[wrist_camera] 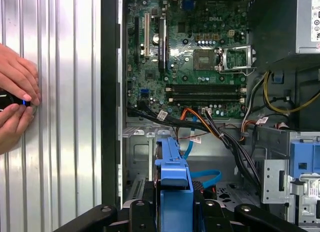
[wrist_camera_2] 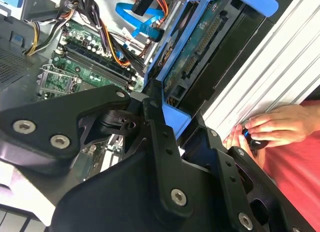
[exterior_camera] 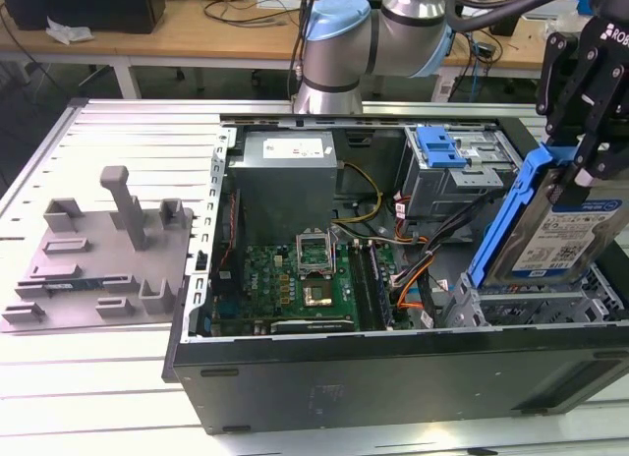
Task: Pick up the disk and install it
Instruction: 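Insert the disk into the insertion slot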
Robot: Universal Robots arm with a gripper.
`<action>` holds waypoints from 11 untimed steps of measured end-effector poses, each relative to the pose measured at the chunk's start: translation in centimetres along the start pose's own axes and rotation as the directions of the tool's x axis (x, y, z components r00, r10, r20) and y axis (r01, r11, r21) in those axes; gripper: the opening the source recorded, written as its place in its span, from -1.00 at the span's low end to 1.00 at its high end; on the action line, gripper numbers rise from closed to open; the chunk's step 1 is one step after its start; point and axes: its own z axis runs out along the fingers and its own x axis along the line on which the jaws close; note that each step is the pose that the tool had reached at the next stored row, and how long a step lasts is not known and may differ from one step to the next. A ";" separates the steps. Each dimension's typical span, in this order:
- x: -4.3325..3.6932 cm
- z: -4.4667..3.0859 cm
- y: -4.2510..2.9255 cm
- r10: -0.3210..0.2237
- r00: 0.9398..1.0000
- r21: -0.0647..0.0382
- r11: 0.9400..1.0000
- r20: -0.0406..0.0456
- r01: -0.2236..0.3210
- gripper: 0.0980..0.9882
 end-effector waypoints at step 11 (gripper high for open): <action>0.03 0.12 -0.02 0.001 1.000 0.000 1.000 0.001 -0.001 -0.39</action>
